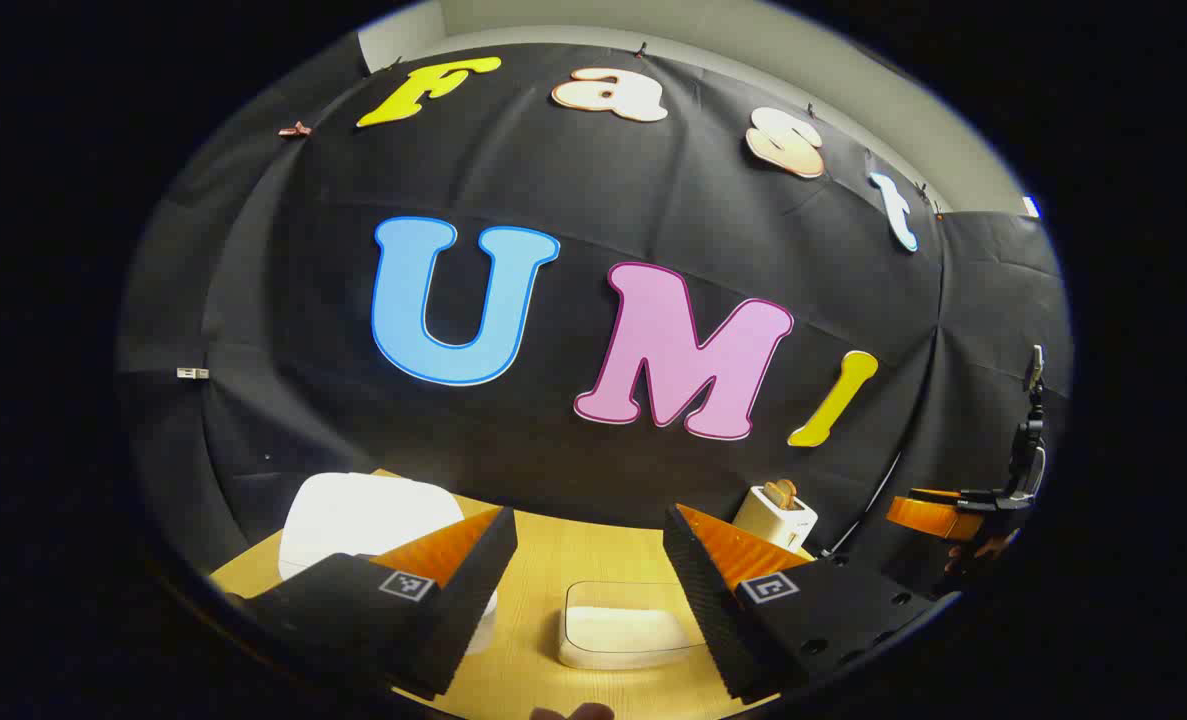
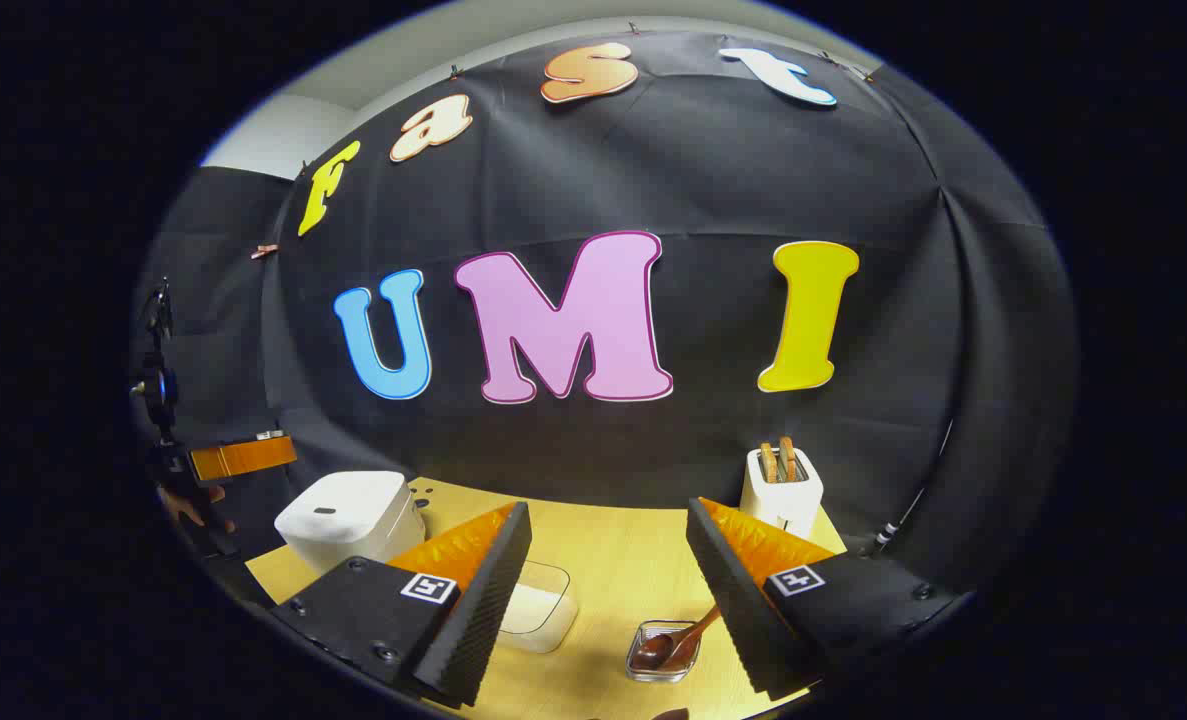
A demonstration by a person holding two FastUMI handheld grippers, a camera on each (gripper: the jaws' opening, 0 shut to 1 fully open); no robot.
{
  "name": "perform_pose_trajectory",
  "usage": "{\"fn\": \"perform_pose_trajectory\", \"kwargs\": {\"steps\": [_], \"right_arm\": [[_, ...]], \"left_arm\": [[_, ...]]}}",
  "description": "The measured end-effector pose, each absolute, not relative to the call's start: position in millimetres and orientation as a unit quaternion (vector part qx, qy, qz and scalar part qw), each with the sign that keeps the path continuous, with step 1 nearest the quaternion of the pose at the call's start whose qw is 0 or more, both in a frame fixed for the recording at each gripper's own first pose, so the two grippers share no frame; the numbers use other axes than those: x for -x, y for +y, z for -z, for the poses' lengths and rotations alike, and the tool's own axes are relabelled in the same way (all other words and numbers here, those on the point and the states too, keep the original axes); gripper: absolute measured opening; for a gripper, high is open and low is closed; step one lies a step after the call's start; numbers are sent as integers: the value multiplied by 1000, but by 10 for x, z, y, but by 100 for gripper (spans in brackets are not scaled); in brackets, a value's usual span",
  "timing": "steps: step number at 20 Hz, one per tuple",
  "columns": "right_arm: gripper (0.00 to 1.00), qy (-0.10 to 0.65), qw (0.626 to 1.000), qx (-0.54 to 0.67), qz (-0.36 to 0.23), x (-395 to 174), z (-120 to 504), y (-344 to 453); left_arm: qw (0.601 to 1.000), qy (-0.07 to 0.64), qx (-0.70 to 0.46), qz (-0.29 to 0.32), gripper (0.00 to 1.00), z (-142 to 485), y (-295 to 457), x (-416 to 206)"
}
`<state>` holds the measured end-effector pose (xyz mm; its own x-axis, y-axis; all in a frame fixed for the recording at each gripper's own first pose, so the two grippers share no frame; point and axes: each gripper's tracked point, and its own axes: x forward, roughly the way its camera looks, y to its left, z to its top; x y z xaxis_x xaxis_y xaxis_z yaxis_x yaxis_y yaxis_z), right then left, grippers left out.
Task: Close the left gripper, press the button to open the rice cooker; take a wooden spoon from the chopstick holder with the right hand, scoop a spoonful of rice and pour it into the rice cooker, then put the wooden spoon back into the chopstick holder.
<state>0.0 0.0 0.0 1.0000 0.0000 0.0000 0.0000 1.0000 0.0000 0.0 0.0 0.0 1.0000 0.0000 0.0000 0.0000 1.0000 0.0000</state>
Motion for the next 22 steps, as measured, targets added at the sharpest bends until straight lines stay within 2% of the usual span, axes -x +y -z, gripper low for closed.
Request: {"fn": "perform_pose_trajectory", "kwargs": {"steps": [12,17,18,19,20,22], "right_arm": [[97,-5,1000,14,-5,-2,-21,57],[97,-11,1000,18,-4,-14,-82,101],[97,-12,1000,21,-4,-16,-91,105],[97,-12,1000,24,-1,-13,-99,109],[97,-13,1000,26,0,-22,-97,108],[97,-15,999,28,5,-28,-110,109]], "left_arm": [[1000,0,-3,-3,95,-21,47,37],[1000,5,-11,-25,95,-45,317,-12],[999,10,-10,-33,93,-53,417,-19],[999,14,-9,-43,85,-44,508,-31],[998,17,-8,-52,82,-40,615,-66],[999,22,-5,-50,55,-21,725,-81]]}}
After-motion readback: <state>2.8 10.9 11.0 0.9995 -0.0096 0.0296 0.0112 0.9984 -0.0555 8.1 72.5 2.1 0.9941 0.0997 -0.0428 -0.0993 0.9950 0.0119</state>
